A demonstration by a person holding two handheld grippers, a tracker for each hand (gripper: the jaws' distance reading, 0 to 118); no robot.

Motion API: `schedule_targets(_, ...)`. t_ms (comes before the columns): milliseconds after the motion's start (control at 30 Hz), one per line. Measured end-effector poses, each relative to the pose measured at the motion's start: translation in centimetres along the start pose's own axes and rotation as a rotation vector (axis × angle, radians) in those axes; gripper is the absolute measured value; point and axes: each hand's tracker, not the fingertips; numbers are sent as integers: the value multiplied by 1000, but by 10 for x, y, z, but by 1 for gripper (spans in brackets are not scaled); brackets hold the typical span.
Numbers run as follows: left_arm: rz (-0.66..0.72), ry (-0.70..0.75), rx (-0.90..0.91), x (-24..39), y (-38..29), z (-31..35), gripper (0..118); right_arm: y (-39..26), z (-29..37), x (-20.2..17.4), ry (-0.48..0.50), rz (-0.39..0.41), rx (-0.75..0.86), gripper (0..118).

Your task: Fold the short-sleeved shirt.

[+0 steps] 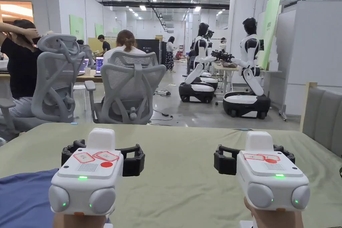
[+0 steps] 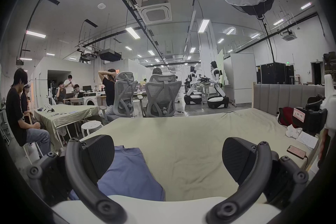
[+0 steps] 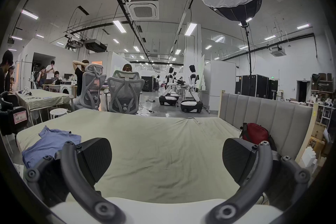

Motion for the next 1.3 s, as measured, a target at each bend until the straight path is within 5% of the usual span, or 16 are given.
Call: schedule_targets(1300,-6,-2,-16,3,-9,1,118,-8,2,-2,24,31,-23,118)
